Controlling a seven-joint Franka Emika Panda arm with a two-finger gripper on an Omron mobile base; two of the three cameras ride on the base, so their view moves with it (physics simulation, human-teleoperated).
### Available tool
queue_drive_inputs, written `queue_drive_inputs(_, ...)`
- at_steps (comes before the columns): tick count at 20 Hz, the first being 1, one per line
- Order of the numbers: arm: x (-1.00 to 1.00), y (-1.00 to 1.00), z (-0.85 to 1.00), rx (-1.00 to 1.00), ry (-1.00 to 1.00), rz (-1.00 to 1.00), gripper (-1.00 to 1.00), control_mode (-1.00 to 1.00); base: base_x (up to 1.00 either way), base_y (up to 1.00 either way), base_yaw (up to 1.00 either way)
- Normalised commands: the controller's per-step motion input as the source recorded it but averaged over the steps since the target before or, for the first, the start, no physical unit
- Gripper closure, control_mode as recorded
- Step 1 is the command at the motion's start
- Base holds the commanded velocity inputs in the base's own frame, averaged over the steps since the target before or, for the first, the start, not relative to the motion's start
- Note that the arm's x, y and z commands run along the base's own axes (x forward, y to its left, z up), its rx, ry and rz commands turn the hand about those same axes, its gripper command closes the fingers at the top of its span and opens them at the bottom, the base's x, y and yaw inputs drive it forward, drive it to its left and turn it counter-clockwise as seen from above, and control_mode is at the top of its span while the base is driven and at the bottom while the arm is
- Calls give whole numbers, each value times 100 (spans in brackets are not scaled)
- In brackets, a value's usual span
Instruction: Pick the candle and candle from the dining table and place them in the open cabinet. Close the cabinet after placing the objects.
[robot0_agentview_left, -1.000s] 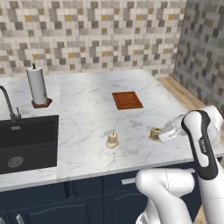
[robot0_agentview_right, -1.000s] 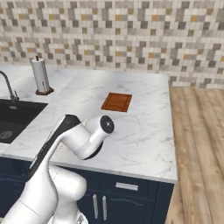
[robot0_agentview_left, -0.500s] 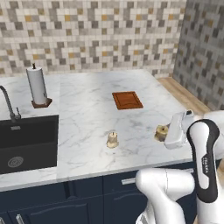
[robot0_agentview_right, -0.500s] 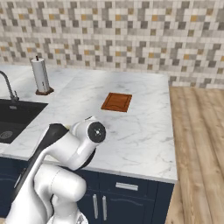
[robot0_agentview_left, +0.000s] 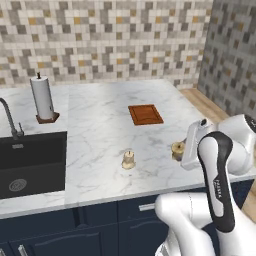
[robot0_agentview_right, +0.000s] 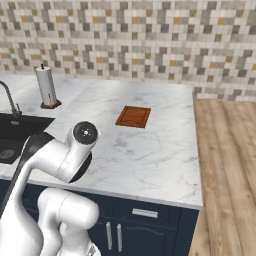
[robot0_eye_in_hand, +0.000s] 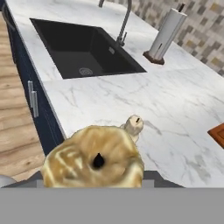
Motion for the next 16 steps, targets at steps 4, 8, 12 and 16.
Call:
queue_drive_inputs(4,-4,2,0,-1,-2,0,100,-100,0,0,0)
queue_drive_inputs(8,0,0,0,0,0,0,100,100,-26,0,0)
queue_drive_inputs(12,0,0,0,0,0,0,100,100,-39,0,-5)
queue_drive_inputs(16,0,0,0,0,0,0,100,100,-41,0,-14)
